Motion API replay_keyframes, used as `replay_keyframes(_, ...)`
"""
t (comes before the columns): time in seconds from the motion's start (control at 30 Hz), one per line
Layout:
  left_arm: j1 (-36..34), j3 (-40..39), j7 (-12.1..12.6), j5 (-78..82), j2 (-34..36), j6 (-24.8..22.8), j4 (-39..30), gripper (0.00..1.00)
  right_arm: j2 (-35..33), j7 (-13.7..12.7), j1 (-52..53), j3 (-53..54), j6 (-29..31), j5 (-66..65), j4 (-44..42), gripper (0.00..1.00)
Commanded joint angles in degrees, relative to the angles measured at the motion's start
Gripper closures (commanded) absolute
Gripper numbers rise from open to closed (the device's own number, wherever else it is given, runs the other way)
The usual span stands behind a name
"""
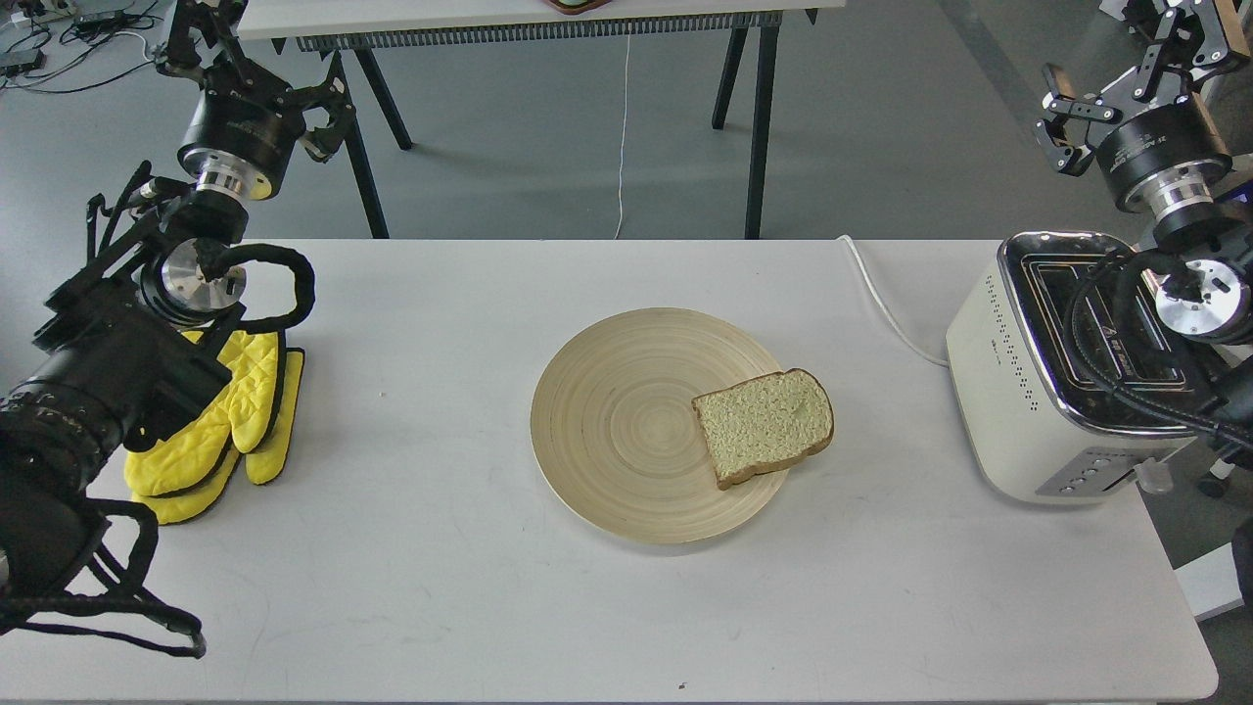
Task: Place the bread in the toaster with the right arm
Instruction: 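Lift the right gripper away from the toaster toward the table center, then lower the right gripper toward the bread slice on the wooden plate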
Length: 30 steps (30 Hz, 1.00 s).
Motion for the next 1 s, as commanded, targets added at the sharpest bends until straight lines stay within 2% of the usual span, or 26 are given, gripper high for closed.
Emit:
replay_keyframes(0.0,0.1,0.1,0.0,0.0,0.1,0.0,0.0,0.00,0.0,0.0,0.0,-0.3,0.1,0.0,0.5,0.01)
replay_keyframes(0.17,0.1,-0.6,-0.1,-0.1,0.2,0.0,0.0,0.00,0.0,-1.1,-0.3,-1.0,0.0,0.0,3.0,0.01)
replay_keyframes(0.33,0.0,-0.8,-0.1,-0.3,0.0,0.0,0.0,0.00,-0.7,-1.2,-4.0,-1.4,-2.0,-0.1,10.7,0.01)
replay_keyframes(0.53,0.1,-0.8,-0.1,-0.2,0.0,0.0,0.1,0.00,-1.3,-1.3,-12.2,-2.6,-10.2,-0.9,21.3,0.01)
replay_keyframes(0.67,0.1,-0.8,-0.1,-0.2,0.0,0.0,0.0,0.00,-1.4,-1.2,-16.3,-8.2,-15.6,-3.1,26.5,0.01)
replay_keyframes(0.77,0.0,-0.8,-0.1,-0.3,0.1,0.0,0.0,0.00,-1.3,-0.9,-17.7,-13.4,-20.6,-8.0,27.5,0.01)
replay_keyframes(0.97,0.1,-0.8,-0.1,-0.3,0.1,0.0,0.1,0.00,-0.7,-0.6,-19.2,-19.6,-25.3,-13.4,28.9,0.01)
